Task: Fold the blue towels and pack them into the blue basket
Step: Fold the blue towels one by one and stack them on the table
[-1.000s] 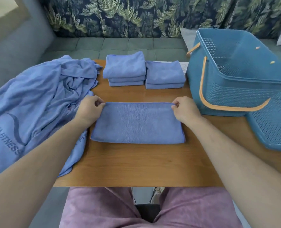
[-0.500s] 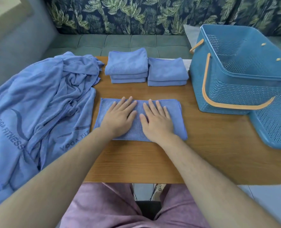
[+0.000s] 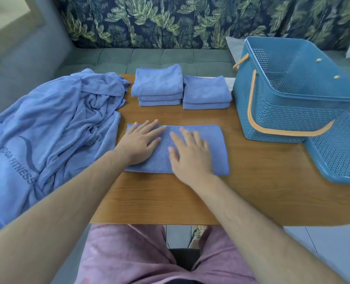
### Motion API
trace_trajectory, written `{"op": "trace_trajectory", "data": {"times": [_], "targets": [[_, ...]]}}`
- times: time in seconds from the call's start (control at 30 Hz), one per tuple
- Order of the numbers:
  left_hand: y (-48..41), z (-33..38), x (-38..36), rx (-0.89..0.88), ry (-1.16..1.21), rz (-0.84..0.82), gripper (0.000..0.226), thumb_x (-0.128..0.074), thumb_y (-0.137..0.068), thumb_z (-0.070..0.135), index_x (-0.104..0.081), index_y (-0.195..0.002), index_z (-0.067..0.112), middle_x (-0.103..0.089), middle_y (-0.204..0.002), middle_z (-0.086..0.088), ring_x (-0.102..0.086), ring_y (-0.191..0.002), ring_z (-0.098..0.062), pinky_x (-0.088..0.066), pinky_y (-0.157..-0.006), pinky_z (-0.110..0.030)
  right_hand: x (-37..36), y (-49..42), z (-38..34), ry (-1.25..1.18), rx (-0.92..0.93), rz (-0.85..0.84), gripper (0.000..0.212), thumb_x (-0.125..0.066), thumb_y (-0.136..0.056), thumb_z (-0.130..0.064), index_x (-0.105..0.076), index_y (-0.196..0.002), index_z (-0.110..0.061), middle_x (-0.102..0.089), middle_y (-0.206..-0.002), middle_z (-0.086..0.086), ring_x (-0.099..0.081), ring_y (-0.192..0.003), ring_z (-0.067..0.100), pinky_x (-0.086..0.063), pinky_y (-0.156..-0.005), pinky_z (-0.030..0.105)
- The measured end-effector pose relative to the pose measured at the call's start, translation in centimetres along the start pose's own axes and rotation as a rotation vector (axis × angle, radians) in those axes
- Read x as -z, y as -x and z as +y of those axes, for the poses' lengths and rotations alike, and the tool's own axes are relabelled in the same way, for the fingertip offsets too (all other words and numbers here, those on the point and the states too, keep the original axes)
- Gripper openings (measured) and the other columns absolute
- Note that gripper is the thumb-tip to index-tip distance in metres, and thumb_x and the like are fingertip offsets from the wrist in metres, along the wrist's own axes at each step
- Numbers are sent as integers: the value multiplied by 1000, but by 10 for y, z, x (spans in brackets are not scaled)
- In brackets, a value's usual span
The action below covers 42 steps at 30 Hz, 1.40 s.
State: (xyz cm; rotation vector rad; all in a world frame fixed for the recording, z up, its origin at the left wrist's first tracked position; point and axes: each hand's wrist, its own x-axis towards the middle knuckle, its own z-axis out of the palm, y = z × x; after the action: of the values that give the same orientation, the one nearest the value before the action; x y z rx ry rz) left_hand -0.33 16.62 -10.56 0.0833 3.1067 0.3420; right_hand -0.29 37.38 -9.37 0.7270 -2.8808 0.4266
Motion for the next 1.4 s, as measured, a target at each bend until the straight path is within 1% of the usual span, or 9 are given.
{"op": "trace_trajectory", "data": {"times": [0.13, 0.23, 0.3, 0.43, 0.53, 0.73, 0.97, 1.13, 1.4], "targets": [[3, 4, 2, 46, -45, 43, 45, -29, -105, 50, -39, -149, 44, -37, -156, 9, -30, -145, -18, -18, -117, -40, -16, 8, -13, -19, 21, -131, 56, -41, -98, -56, -52, -145, -28, -42, -155, 3, -35, -141, 28, -29, -113, 44], [19, 12, 8, 141, -97, 145, 38, -41, -101, 48, -62, -131, 36, -60, -114, 3, -49, -117, -25, -32, -99, -42, -16, 5, 19, -81, 52, -64, 43, -53, -94, -38, -63, -134, -26, -49, -151, 6, -39, -142, 32, -25, -120, 45], [38, 26, 9, 183, -73, 189, 30, -50, -96, 45, -71, -109, 29, -59, -92, 2, -52, -103, -27, -36, -91, -42, -7, 4, 41, -64, 59, -3, 35, -57, -90, -28, -71, -121, -26, -55, -145, 4, -43, -138, 34, -30, -117, 46], [75, 51, 0, 121, 137, 176, 16, -64, -88, 41, -63, -83, 25, -53, -75, 10, -55, -82, -19, -41, -77, -38, 16, 25, 61, -134, 121, 50, 16, -64, -85, -26, -73, -98, -28, -60, -114, -6, -51, -109, 24, -40, -92, 37], [92, 52, -18, 15, 196, 282, 16, -67, -87, 40, -64, -92, 25, -51, -94, 7, -50, -88, -19, -42, -76, -35, 20, 58, 68, -266, 194, -26, 9, -66, -85, -32, -68, -93, -29, -55, -99, -11, -49, -98, 15, -42, -86, 35], [120, 52, -22, -124, 319, 370, 9, -67, -90, 30, -71, -95, 24, -58, -115, 7, -52, -104, -19, -43, -94, -40, 28, 95, 86, -450, 220, -37, 6, -75, -87, -22, -73, -92, -24, -60, -104, -12, -51, -107, 15, -43, -98, 35], [151, 45, -21, -238, 397, 198, 22, -72, -87, 40, -72, -104, 27, -60, -120, 12, -58, -113, -16, -44, -91, -49, 33, 128, 99, -529, 214, -122, 32, -73, -77, -19, -75, -109, -25, -60, -123, -12, -55, -115, 14, -42, -104, 43], [150, 35, -13, -302, 433, 99, 37, -70, -86, 45, -73, -116, 23, -61, -128, 7, -59, -117, -17, -46, -97, -48, 45, 125, 104, -582, 214, -222, 46, -63, -72, -2, -74, -111, -24, -60, -129, -12, -54, -121, 11, -38, -110, 33], [144, 23, -14, -368, 446, 85, 34, -67, -89, 43, -76, -113, 20, -64, -127, 4, -61, -117, -16, -47, -98, -42, 38, 120, 110, -527, 285, -177, 20, -73, -89, -20, -76, -108, -25, -63, -127, -12, -56, -114, 10, -41, -104, 30]]}}
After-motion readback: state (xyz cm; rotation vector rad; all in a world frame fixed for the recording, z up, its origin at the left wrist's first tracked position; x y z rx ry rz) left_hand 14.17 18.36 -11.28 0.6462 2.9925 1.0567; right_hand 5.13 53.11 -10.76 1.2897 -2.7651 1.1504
